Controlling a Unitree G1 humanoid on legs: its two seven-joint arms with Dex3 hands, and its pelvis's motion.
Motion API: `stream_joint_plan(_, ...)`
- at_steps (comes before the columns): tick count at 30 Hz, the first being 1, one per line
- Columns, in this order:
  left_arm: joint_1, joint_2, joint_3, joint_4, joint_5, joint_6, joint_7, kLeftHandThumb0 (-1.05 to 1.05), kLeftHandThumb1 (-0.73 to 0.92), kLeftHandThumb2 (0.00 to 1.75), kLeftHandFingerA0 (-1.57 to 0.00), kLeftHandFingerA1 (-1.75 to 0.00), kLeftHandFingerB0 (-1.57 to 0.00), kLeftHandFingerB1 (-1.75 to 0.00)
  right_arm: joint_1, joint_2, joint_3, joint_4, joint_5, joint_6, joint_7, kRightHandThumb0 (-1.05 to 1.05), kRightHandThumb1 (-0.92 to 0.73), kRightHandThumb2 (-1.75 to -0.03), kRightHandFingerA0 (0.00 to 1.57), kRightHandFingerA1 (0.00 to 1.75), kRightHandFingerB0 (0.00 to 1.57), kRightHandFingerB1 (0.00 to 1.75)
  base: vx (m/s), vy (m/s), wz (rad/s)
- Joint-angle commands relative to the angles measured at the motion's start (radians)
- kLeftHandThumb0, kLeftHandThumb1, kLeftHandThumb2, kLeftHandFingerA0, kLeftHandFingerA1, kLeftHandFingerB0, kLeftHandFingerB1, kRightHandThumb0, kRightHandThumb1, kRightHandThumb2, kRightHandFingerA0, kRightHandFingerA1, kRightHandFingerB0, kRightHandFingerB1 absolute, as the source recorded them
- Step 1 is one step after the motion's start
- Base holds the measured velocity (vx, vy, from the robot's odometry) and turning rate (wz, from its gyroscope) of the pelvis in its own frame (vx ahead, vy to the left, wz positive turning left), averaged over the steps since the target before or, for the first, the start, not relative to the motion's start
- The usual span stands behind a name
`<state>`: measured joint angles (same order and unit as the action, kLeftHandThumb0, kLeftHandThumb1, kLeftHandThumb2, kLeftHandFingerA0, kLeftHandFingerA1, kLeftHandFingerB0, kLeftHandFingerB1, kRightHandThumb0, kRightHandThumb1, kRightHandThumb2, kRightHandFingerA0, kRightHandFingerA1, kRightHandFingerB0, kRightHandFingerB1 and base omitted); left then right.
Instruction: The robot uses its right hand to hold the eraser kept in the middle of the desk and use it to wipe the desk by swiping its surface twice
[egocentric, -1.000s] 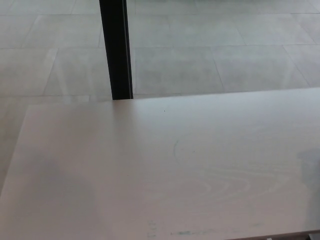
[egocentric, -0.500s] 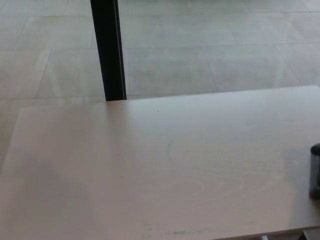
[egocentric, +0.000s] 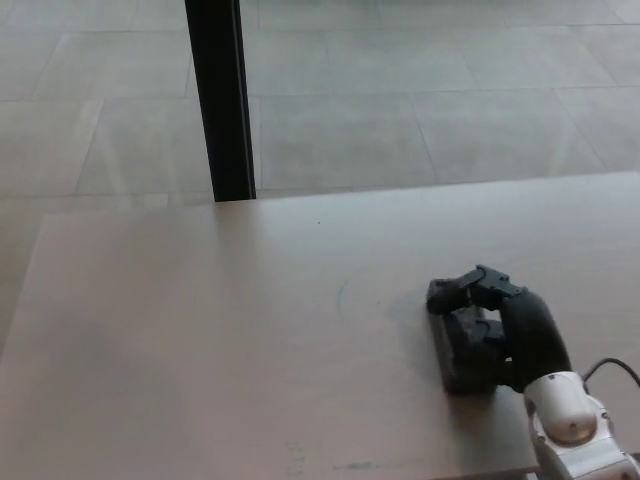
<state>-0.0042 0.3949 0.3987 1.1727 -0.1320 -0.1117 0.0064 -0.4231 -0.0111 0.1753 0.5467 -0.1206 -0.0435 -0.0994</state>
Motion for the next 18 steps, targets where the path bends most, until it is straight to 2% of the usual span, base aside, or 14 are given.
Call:
stream_joint_plan(1,-0.014,0.019,-0.017,-0.006,0.010,0.015,0.020,-0.53,0.66,1.05,-0.79,-0.76,-0.65,-0.70,0.090,0.045,0.098,-0.051,-0.037,0.143,0.081,-0.32,-0.68,-0.82,0.89,1.75,0.71,1.53,0.00,0.000,0.00)
stream_joint_plan(2,-0.013,0.017,-0.018,-0.006,0.008,0.004,0.012,-0.52,0.66,1.05,-0.77,-0.77,-0.62,-0.69,0.107,0.054,0.120,-0.089,-0.030,0.163,0.101,-0.31,-0.68,-0.83,0.87,1.75,0.64,1.63,0.00,0.000,0.00)
stream_joint_plan(3,-0.012,0.015,-0.012,-0.006,-0.001,-0.001,0.008,-0.52,0.83,0.64,-0.80,-0.69,-0.66,-0.59,0.127,0.069,0.140,-0.126,-0.022,0.192,0.113,-0.28,-0.68,-0.86,0.87,1.75,0.65,1.56,0.00,0.000,0.00)
stream_joint_plan(4,-0.011,0.013,-0.007,-0.007,-0.008,-0.001,0.004,-0.52,0.83,0.64,-0.80,-0.69,-0.66,-0.59,0.145,0.082,0.152,-0.144,-0.011,0.192,0.123,-0.28,-0.68,-0.86,0.87,1.75,0.65,1.56,0.00,0.000,0.00)
stream_joint_plan(5,-0.015,0.013,-0.007,0.001,-0.008,0.001,0.002,-0.54,0.66,1.04,-0.76,-0.77,-0.61,-0.69,0.165,0.099,0.162,-0.164,0.010,0.193,0.137,-0.27,-0.67,-0.90,0.93,1.75,0.67,1.57,0.00,0.000,0.00)
stream_joint_plan(7,-0.020,0.015,-0.010,0.003,-0.004,0.004,0.006,-0.54,0.66,1.05,-0.77,-0.77,-0.61,-0.69,0.184,0.118,0.183,-0.194,0.011,0.204,0.136,-0.28,-0.66,-0.92,0.96,1.75,0.67,1.63,0.00,0.000,0.00)
stream_joint_plan(9,-0.018,0.016,-0.012,0.000,-0.003,0.001,0.005,-0.54,0.66,1.05,-0.78,-0.77,-0.61,-0.69,0.196,0.116,0.194,-0.209,0.025,0.192,0.167,-0.28,-0.68,-0.96,0.93,1.75,0.70,1.57,0.00,0.000,0.00)
stream_joint_plan(10,-0.020,0.013,-0.013,-0.005,0.000,0.005,0.021,-0.54,0.82,0.65,-0.84,-0.68,-0.70,-0.60,0.215,0.108,0.222,-0.248,0.013,0.203,0.181,-0.29,-0.71,-0.88,0.95,1.75,0.63,1.66,0.00,0.000,0.00)
stream_joint_plan(11,-0.019,0.014,-0.019,-0.007,0.005,0.006,0.018,-0.54,0.66,1.05,-0.80,-0.77,-0.65,-0.70,0.223,0.101,0.227,-0.266,0.015,0.211,0.189,-0.29,-0.70,-0.91,0.94,1.75,0.71,1.55,0.00,0.000,0.00)
stream_joint_plan(14,-0.025,0.016,-0.016,0.003,0.000,0.011,0.018,-0.52,0.65,1.05,-0.80,-0.78,-0.65,-0.70,0.240,0.085,0.233,-0.302,0.014,0.221,0.196,-0.28,-0.70,-0.95,0.94,1.75,0.69,1.57,0.00,0.000,0.00)
stream_joint_plan(16,-0.021,0.015,-0.010,0.006,-0.007,0.007,0.018,-0.53,0.65,1.05,-0.78,-0.79,-0.65,-0.71,0.241,0.088,0.205,-0.289,0.041,0.235,0.202,-0.28,-0.66,-0.99,0.97,1.75,0.74,1.59,0.00,0.000,0.00)
stream_joint_plan(17,-0.016,0.014,-0.002,0.004,-0.017,0.000,0.004,-0.52,0.66,1.05,-0.77,-0.78,-0.62,-0.70,0.236,0.083,0.187,-0.284,0.043,0.256,0.198,-0.29,-0.68,-0.96,0.99,1.75,0.75,1.58,0.00,0.000,0.00)
stream_joint_plan(18,-0.013,0.013,-0.001,0.002,-0.018,-0.004,0.001,-0.52,0.66,1.05,-0.76,-0.78,-0.63,-0.71,0.233,0.077,0.178,-0.282,0.038,0.266,0.191,-0.30,-0.72,-0.88,1.00,1.75,0.68,1.68,0.00,0.000,0.00)
